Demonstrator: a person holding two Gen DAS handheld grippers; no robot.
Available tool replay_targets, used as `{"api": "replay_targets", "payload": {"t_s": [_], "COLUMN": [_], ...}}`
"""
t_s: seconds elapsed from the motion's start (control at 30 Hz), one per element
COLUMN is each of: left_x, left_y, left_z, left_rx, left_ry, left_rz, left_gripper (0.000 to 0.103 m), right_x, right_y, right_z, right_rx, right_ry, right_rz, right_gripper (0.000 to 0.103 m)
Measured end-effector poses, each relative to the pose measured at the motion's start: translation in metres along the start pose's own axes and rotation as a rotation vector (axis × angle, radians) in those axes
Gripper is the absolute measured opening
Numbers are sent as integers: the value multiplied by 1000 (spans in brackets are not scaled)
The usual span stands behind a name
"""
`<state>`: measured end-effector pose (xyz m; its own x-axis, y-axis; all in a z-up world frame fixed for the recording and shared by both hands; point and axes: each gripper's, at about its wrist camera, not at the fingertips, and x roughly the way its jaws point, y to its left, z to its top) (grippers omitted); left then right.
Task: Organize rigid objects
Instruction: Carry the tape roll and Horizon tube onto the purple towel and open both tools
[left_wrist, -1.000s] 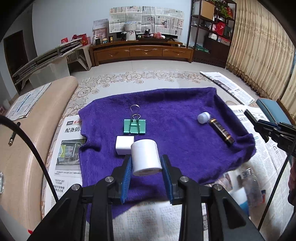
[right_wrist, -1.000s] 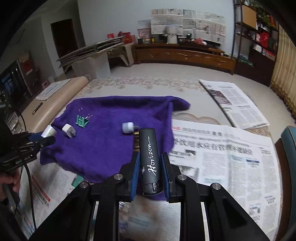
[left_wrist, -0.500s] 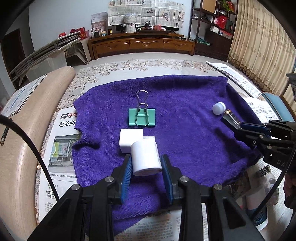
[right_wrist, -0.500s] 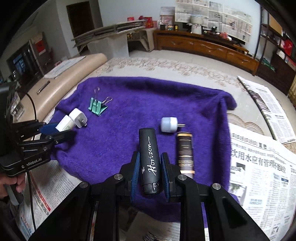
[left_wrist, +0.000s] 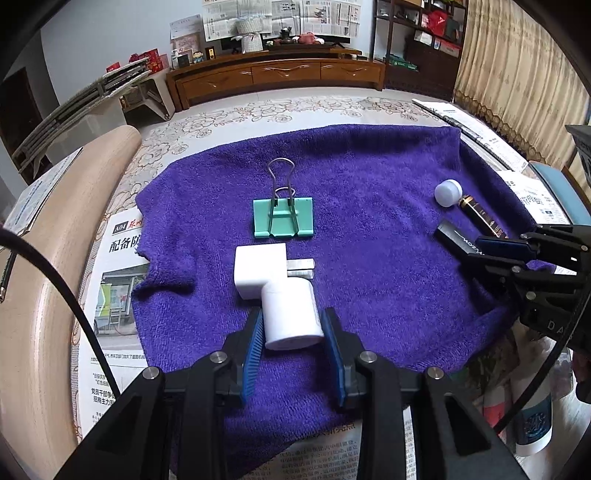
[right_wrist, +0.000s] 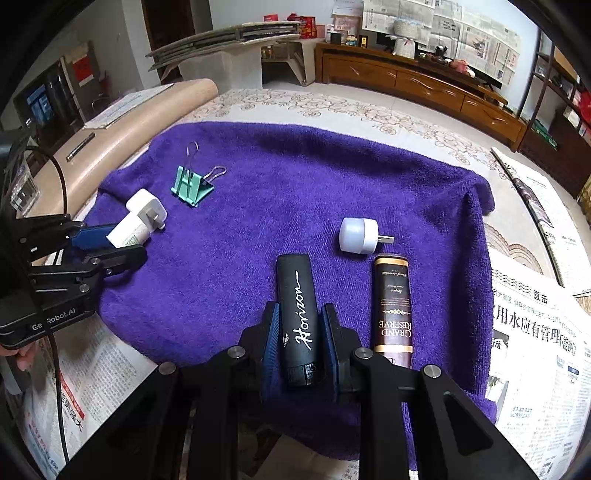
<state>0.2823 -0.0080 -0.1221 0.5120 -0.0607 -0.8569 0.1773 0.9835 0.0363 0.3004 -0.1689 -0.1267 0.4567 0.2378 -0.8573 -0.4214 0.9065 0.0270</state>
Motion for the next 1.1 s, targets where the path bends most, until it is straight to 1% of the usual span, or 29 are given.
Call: {"api": "replay_targets", "payload": {"t_s": [0.23,0.43,0.47,0.5,0.57,0.6,0.73,0.77,0.8,0.87,0.93,0.97,1.0,1.03,1.07,1.1], "left_x": [1,1,2,2,2,2,0,-1,-5,-16,-30,-35,-41,-48,-52,-58], "left_y": [-3,-7,-7,-6,-3,1,10,12,13,14,13,11,9,5,2,-2], "left_z": [1,4,5,6,7,8,6,5,4,2,-3,-5,-7,-11,-12,-16], "left_rx": [30,60,64,67,62,49,-8,-17,-28,-49,-55,-54,-49,-43,-39,-37], "left_ry": [19,38,43,49,60,69,80,74,64,34,1,-7,-18,-30,-35,-40], "left_rz": [15,35,43,65,77,62,1,-4,-10,-22,-23,-18,-15,-13,-11,-11], "left_gripper": [31,33,38,46,55,57,58,60,66,74,82,86,88,90,94,97], "right_x": [0,1,2,2,2,2,0,-3,-6,-15,-29,-40,-47,-56,-63,-70], "right_y": [1,1,1,1,0,0,-3,-4,-4,-5,-4,-3,-2,-2,-2,-3], "right_z": [-1,1,1,2,3,3,3,4,4,4,3,2,1,-1,-4,-7], "right_rx": [-46,-87,-93,-96,-101,-100,-75,-62,-48,-29,-17,-11,-5,6,19,31], "right_ry": [5,17,21,23,30,33,31,25,15,-4,-46,-75,-91,-106,-111,-112], "right_rz": [-6,8,10,11,19,22,47,51,59,69,70,68,64,52,40,31], "right_gripper": [22,23,23,23,23,23,27,27,28,34,58,62,69,78,83,95]}}
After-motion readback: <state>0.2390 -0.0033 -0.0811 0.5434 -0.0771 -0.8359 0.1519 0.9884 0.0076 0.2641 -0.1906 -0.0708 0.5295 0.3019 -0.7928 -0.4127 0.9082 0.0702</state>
